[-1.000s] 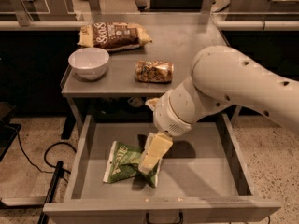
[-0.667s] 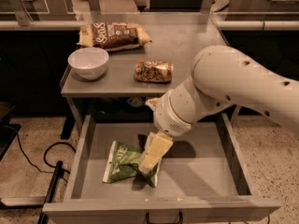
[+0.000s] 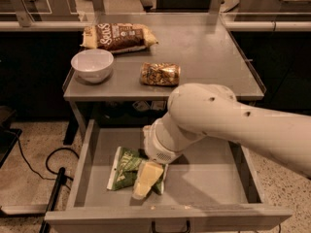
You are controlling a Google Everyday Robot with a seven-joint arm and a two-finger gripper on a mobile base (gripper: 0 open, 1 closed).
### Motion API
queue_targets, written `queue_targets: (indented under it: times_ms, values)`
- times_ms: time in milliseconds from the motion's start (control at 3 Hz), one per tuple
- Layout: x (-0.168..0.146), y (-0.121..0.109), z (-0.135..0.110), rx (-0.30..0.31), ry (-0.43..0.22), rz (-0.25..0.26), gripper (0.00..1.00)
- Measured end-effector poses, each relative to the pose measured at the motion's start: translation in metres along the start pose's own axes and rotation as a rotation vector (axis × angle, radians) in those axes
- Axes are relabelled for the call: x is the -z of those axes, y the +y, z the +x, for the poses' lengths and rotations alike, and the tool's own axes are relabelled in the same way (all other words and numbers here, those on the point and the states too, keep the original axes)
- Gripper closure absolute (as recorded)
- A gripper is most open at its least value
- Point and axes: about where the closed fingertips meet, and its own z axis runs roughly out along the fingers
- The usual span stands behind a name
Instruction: Pick green jalapeno chip bag from top drawer and place on counter
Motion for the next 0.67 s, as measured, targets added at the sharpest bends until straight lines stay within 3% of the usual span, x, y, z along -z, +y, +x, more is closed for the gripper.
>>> queue_targets:
  times_ms: [667]
  values:
    - [-0.048, -0.003, 0.024, -0.049, 0.032, -0.019, 0.0]
